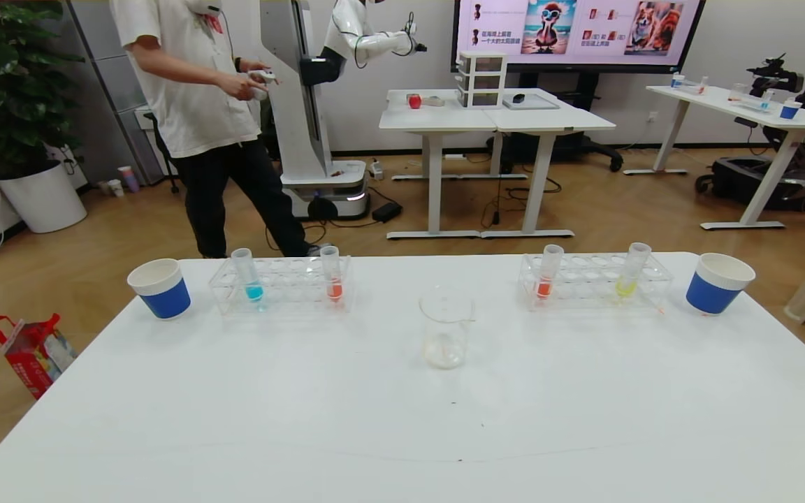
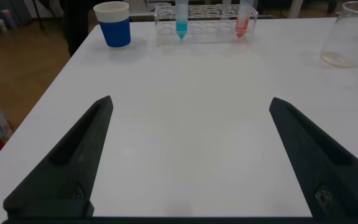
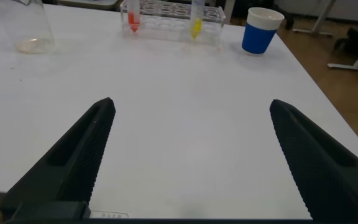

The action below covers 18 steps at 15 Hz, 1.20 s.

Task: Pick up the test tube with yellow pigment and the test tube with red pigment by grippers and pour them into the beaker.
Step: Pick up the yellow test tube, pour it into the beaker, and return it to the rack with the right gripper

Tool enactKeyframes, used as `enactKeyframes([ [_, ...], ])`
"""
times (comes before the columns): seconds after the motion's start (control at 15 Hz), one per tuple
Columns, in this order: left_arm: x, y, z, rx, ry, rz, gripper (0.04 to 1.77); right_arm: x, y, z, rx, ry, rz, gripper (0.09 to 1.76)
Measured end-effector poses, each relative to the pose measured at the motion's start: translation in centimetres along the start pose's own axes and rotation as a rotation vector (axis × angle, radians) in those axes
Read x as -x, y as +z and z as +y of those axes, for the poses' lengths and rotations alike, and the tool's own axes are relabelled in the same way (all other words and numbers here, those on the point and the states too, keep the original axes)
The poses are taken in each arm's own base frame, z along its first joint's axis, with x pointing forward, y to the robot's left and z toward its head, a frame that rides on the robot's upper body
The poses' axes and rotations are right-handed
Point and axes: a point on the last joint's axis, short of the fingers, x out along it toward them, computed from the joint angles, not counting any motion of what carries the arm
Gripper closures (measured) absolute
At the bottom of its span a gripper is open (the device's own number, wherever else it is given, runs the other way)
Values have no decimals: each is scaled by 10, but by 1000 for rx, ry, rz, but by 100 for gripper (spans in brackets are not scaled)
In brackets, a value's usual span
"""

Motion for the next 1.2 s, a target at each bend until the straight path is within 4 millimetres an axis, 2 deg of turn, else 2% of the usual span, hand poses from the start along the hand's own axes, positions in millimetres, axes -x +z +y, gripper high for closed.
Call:
enactKeyframes([
  [1.0,0,0,0,0,0,0,6,0,1,0,-25,-12,-4,11],
  [1.2,0,0,0,0,0,0,6,3,9,-1,-30,-33,-34,11],
])
